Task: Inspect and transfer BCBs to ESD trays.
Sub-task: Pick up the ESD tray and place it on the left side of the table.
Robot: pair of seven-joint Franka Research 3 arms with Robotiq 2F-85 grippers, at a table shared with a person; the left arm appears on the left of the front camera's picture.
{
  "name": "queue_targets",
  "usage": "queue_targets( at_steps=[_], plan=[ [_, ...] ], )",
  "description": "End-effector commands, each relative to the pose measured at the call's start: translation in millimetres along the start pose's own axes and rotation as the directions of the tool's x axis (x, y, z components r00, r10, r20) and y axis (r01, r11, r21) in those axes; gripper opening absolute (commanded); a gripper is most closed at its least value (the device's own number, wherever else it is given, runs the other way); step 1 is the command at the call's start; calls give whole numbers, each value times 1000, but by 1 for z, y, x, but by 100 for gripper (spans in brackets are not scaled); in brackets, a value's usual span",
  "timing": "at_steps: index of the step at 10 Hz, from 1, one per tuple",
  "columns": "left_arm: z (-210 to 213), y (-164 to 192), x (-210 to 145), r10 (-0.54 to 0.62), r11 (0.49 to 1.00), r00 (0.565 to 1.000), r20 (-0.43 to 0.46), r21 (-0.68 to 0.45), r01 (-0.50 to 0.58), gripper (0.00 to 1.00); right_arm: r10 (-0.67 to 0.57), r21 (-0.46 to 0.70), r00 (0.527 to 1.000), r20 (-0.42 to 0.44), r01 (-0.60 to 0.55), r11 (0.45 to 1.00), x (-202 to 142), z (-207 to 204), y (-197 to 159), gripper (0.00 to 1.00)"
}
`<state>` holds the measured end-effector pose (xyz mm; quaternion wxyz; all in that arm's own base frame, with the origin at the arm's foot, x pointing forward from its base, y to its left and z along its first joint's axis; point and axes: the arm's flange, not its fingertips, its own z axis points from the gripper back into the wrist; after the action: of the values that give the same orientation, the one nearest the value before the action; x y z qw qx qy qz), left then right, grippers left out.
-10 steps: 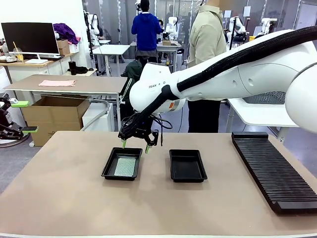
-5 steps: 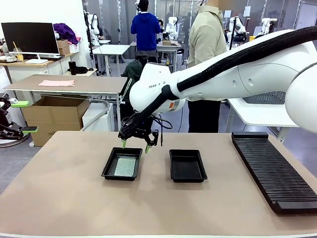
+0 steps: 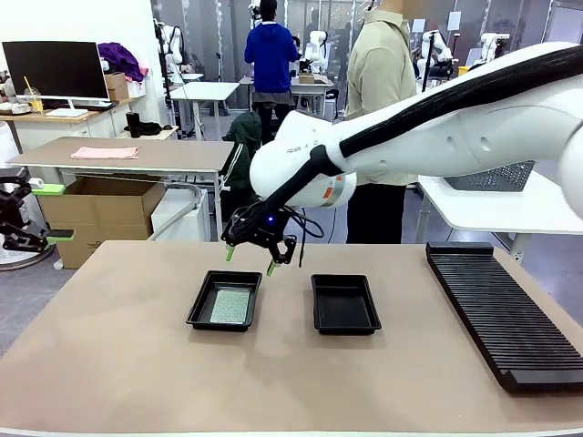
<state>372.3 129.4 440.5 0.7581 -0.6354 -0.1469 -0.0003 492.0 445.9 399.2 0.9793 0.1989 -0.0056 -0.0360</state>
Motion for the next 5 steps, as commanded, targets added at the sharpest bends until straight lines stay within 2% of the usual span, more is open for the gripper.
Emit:
queue_targets(
  at_steps=[1,5],
  plan=[
    [-15,-22,2,-7,989,999,-47,148,14,100,24,121,1000,0,-24,992,-27,14,-40,100],
    [-59,-55,9,-78,917,988,-134,379,124,100,-16,238,999,45,5,971,-40,37,-82,100]
  ],
)
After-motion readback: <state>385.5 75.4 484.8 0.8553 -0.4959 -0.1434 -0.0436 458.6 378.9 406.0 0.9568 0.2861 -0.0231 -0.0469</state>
